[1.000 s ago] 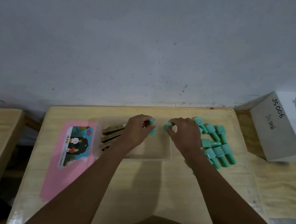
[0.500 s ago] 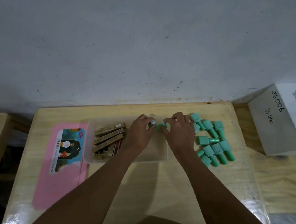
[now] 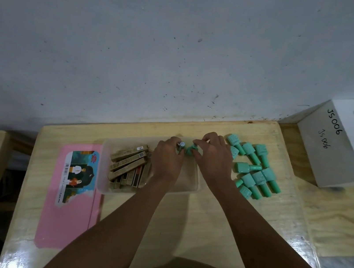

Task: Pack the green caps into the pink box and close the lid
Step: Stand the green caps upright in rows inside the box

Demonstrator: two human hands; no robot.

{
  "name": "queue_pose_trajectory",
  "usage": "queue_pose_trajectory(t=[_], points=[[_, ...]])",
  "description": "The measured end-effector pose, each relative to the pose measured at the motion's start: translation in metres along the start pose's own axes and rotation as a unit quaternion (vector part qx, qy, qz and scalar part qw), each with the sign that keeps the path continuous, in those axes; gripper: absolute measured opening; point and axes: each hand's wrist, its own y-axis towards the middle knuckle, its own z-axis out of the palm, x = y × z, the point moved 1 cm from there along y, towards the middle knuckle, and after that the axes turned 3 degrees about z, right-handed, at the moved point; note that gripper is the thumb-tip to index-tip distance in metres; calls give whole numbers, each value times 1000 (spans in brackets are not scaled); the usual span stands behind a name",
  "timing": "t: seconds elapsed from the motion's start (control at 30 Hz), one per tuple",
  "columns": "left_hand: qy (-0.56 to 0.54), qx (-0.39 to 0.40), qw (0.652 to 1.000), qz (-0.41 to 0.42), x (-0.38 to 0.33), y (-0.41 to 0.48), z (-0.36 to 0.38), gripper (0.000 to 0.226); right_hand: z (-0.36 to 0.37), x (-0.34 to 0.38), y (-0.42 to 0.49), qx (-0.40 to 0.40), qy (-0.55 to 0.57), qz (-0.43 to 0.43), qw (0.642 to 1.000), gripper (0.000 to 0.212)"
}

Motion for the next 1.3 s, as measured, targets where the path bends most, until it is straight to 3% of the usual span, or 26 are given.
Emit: queue_pose_trajectory(t=[0.67,0.77,0.87,0.97,1.13,1.2,1.3], points=[[-10,-20,999,-35,2,2,2,27,-4,-4,-1,37,60,9,997,27],[-48,-26,998,-27,2,-2,-2,31,-19,-14,-13,-1,73,9,997,27],[-98,-51,994,3,-2,-14,-6,29,-38,-40,-35,-35,109,89,989,24],[-132,-56,984,106,-22,-36,-3,21,-47,-82,-68,-12,117,226,967,23],[-160,98,952,242,-67,-78,27,19,-44,-124,-116,90,125,343,927,25],[-132,185,947,226,-77,-92,44,27,-39,-126,-126,130,124,365,914,27],[-42,258,957,126,-79,-97,67,40,-31,-121,-134,154,132,386,900,30]])
